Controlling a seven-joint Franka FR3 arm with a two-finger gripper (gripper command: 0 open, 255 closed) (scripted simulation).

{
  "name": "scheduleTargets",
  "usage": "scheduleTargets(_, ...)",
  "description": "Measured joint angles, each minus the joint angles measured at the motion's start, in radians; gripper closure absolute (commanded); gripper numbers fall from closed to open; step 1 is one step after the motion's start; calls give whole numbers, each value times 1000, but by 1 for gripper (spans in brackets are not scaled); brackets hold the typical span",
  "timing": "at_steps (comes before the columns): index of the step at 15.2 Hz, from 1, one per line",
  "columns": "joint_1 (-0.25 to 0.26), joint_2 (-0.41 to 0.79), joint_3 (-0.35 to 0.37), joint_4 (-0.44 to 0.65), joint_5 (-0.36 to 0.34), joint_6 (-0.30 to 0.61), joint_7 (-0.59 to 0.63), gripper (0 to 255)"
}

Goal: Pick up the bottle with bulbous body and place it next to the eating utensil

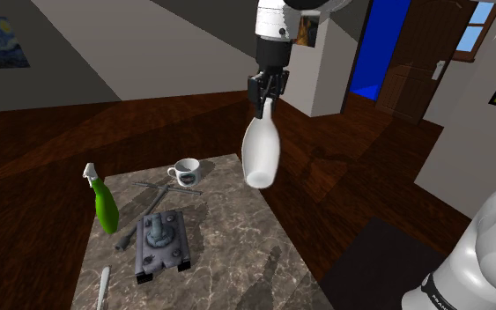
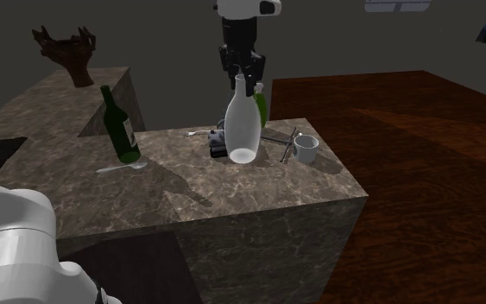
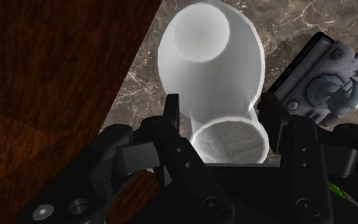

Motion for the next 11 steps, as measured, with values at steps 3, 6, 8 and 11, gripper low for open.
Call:
scheduleTargets(3, 0, 7, 0, 48, -2, -41, 2, 255)
scheduleTargets(6, -1, 20, 0, 105, -5, -86, 3, 255)
scheduleTargets(8, -1, 26, 0, 138, -6, -113, 5, 255)
scheduleTargets(11, 0, 40, 2, 195, -9, -156, 10, 255)
